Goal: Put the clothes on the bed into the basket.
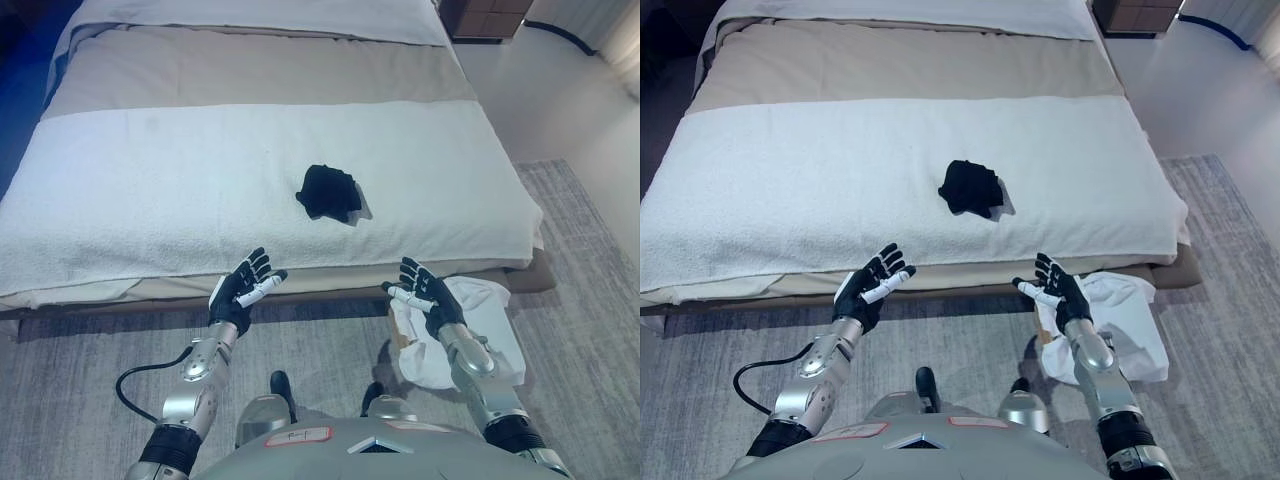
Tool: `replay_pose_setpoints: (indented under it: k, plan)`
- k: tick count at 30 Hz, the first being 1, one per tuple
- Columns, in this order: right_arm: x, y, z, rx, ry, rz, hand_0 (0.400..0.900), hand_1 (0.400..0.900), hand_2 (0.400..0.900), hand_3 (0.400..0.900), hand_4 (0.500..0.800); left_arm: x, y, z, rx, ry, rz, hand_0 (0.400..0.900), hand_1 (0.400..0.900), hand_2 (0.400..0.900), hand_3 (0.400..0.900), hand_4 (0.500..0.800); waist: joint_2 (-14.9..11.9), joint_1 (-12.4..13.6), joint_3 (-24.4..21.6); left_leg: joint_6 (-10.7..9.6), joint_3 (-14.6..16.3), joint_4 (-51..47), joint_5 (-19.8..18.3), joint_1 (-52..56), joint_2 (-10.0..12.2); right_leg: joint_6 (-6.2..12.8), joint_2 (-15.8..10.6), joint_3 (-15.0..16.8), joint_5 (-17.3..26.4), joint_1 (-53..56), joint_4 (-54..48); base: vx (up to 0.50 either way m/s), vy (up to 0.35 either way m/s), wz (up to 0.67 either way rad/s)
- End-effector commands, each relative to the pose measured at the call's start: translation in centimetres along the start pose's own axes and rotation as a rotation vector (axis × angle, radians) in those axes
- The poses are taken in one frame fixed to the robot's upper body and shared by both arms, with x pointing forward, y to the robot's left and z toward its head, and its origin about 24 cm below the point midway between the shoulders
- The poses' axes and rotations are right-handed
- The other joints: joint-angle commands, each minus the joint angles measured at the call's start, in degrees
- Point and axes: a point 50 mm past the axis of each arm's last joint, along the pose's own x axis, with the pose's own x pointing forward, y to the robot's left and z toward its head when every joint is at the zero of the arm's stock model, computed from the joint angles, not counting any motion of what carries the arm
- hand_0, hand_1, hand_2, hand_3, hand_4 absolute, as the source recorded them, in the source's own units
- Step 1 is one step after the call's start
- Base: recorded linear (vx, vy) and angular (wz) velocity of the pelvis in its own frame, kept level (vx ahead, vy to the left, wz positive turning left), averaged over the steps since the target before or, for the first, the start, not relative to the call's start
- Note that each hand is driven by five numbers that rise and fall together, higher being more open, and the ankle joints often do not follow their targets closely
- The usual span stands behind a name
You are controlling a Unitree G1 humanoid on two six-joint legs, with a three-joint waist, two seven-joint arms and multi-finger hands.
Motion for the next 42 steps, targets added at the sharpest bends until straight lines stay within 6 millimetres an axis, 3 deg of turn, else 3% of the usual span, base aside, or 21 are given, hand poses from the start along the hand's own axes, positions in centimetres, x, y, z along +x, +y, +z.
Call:
replay_pose_setpoints:
  k: [1, 16, 30, 36, 39, 41, 42]
  plan:
    - [0.9, -1.5, 5.3, -0.064, -0.238, -0.022, 0.900, 0.900, 0.900, 0.900, 0.800, 1.1, -0.8, 4.1, 0.024, -0.204, -0.055, 0.900, 0.900, 0.900, 0.900, 0.800, 1.3, -0.1, -1.0, -1.0, 6.0, 0.3, -5.1, 3.7, 2.7, -0.03, 1.0, -5.7, 0.9, -1.7, 0.5, 0.00, 0.000, 0.00]
    - [1.0, -1.4, 5.3, -0.073, -0.233, -0.010, 0.900, 0.900, 0.900, 0.900, 0.800, 1.0, -0.7, 4.0, 0.009, -0.196, -0.054, 0.900, 0.900, 0.900, 0.900, 0.800, 1.3, 0.0, -1.0, -1.5, 6.6, 0.5, -4.9, 4.1, 3.5, -0.59, 2.0, -5.0, -0.2, -1.6, 0.2, 0.01, -0.022, -0.03]
    - [1.0, -1.9, 5.9, -0.086, -0.251, -0.033, 0.900, 0.900, 0.900, 0.900, 0.800, 1.0, -0.5, 4.4, 0.017, -0.211, -0.046, 0.900, 0.900, 0.900, 0.900, 0.800, 1.0, 0.4, -0.1, -2.9, 6.8, 2.1, -4.6, 3.5, 5.6, -2.04, 4.2, -4.3, -2.3, -1.6, 0.2, 0.03, -0.059, 0.01]
    - [1.1, -1.8, 6.3, -0.084, -0.268, -0.023, 0.900, 0.900, 0.900, 0.900, 0.800, 1.0, -0.6, 4.6, -0.017, -0.215, -0.058, 0.900, 0.900, 0.900, 0.900, 0.800, 0.3, 1.3, 2.4, -4.3, 4.7, 15.0, -6.2, -1.1, 8.6, -4.25, 6.3, -2.3, -4.3, -1.3, 0.0, 0.04, -0.157, -0.11]
    - [1.1, -2.1, 6.6, -0.085, -0.279, -0.031, 0.900, 0.900, 0.900, 0.900, 0.800, 0.9, -0.9, 4.7, -0.025, -0.216, -0.076, 0.900, 0.900, 0.900, 0.900, 0.800, 0.3, 2.7, 5.1, -5.3, 1.5, 30.3, -2.0, -7.8, 11.1, -6.28, 8.1, -2.0, -6.2, 0.0, -0.1, 0.03, -0.185, -0.11]
    - [1.0, -2.5, 6.7, -0.097, -0.281, -0.048, 0.900, 0.900, 0.900, 0.900, 0.800, 1.0, -1.3, 4.9, -0.034, -0.226, -0.094, 0.900, 0.900, 0.900, 0.900, 0.800, 0.0, 3.4, 6.7, -5.7, -1.2, 35.8, -0.6, -11.8, 10.2, -7.00, 8.7, -2.5, -7.5, 0.7, -0.1, 0.04, -0.104, -0.07]
    - [1.0, -2.8, 6.9, -0.094, -0.287, -0.067, 0.900, 0.900, 0.900, 0.900, 0.800, 1.1, -1.4, 5.1, -0.033, -0.233, -0.097, 0.900, 0.900, 0.900, 0.900, 0.800, 0.0, 3.4, 7.0, -5.3, -1.5, 34.1, -1.3, -13.9, 9.4, -6.83, 8.6, -2.8, -7.8, 0.5, -0.1, 0.06, -0.012, 0.02]
